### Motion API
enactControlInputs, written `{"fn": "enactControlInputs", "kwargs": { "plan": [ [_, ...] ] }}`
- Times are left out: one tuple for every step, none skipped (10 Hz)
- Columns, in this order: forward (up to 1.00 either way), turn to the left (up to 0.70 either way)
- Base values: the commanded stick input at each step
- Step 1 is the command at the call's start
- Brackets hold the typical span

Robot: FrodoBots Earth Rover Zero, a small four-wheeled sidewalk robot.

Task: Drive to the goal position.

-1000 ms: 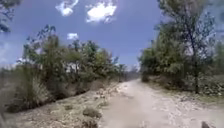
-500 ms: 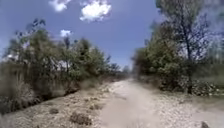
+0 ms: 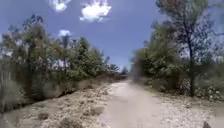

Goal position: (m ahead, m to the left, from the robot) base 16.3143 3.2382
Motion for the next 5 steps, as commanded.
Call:
{"fn": "enactControlInputs", "kwargs": {
  "plan": [
    [0.45,0.00],
    [0.45,0.00],
    [0.45,0.00],
    [0.45,0.00],
    [0.45,0.00]
  ]
}}
